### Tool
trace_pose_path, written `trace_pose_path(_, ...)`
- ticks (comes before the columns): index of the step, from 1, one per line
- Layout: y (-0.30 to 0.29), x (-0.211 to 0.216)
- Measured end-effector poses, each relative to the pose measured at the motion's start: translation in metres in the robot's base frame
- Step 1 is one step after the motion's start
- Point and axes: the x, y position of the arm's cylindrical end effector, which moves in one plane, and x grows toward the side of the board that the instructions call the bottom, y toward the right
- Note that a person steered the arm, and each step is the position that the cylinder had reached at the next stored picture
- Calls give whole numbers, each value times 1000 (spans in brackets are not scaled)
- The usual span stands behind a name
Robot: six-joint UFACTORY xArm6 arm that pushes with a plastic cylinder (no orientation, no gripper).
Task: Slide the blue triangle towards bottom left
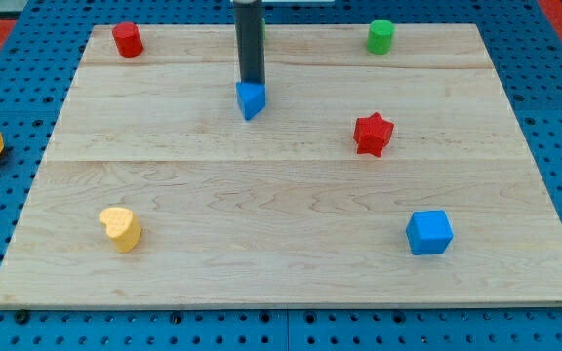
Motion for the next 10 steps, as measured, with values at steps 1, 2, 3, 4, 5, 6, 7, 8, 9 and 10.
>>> trace_pose_path(1, 6, 1)
trace_pose_path(2, -42, 36)
trace_pose_path(3, -85, 89)
trace_pose_path(4, -92, 102)
trace_pose_path(5, -115, 86)
trace_pose_path(6, -98, 53)
trace_pose_path(7, -52, 82)
trace_pose_path(8, -30, 104)
trace_pose_path(9, 8, 59)
trace_pose_path(10, 34, 71)
